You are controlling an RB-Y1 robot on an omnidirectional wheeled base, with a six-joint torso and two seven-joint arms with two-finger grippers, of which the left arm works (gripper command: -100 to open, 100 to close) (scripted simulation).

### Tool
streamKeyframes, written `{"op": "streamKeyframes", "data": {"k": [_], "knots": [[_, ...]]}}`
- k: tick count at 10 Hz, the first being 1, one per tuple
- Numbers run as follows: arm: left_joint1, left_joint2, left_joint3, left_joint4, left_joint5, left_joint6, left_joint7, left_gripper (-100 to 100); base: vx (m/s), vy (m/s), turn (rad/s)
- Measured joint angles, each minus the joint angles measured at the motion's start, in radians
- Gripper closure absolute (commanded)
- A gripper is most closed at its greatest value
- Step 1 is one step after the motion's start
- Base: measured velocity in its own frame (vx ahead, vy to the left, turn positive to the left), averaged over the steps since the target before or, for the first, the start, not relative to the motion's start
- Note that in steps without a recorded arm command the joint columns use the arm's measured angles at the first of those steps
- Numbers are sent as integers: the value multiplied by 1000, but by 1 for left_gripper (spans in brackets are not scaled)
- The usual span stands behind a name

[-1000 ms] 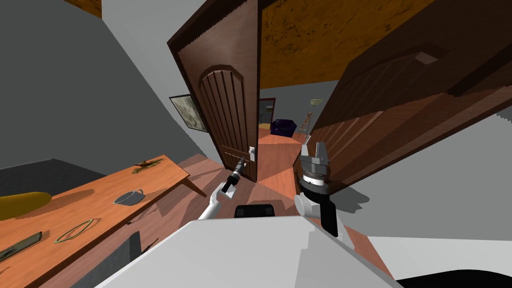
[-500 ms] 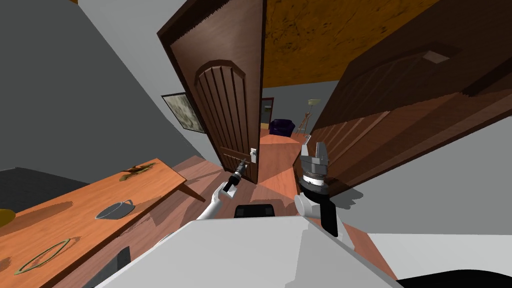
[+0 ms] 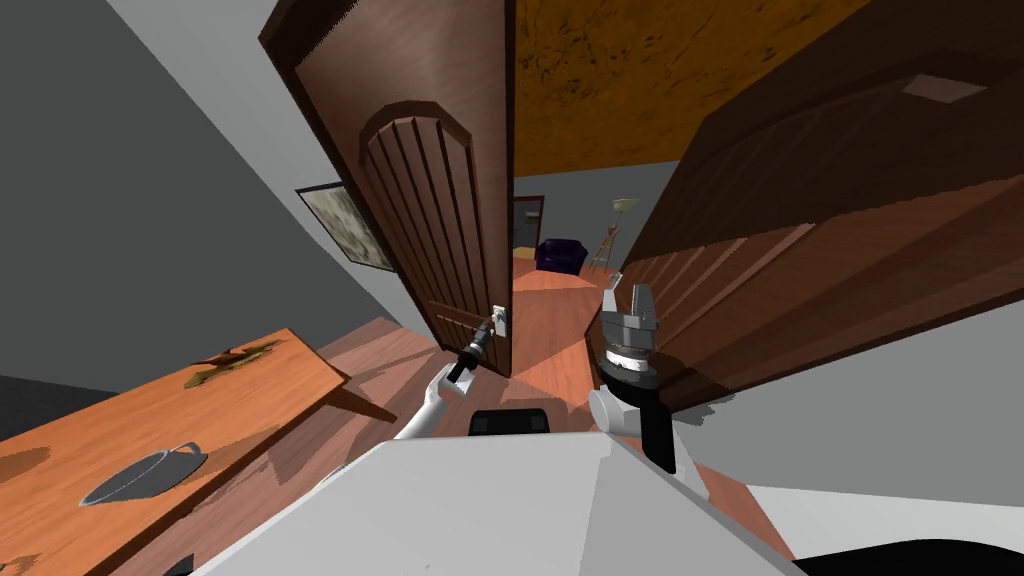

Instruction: Push the door open

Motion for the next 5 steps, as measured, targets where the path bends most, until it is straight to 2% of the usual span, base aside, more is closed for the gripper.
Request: {"op": "streamKeyframes", "data": {"k": [2, 3, 4, 5], "knots": [[-6, -7, 8, 13, 0, -4, -4, -100, 200, -76, -32], [-9, -11, 12, 21, 0, -7, -6, -100, 88, -48, 1], [-10, -11, 12, 22, 0, -7, -6, 100, -10, 9, 8], [-11, -11, 12, 20, 1, -8, -6, 100, -37, 20, -6]]}}
